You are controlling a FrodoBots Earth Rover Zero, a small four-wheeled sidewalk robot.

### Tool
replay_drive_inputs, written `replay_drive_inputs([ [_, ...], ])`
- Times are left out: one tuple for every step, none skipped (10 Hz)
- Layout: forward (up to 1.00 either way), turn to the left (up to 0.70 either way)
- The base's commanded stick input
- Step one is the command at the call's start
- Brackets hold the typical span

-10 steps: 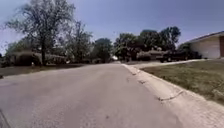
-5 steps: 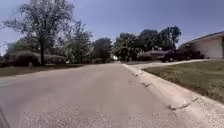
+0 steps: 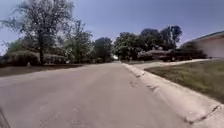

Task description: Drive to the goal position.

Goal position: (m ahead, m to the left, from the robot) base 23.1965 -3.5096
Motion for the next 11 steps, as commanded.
replay_drive_inputs([
  [0.70,0.00],
  [0.70,0.00],
  [0.70,0.00],
  [0.70,0.00],
  [0.70,0.00],
  [0.70,0.00],
  [0.70,0.00],
  [0.70,0.00],
  [0.70,0.00],
  [0.70,0.00],
  [0.70,0.00],
])
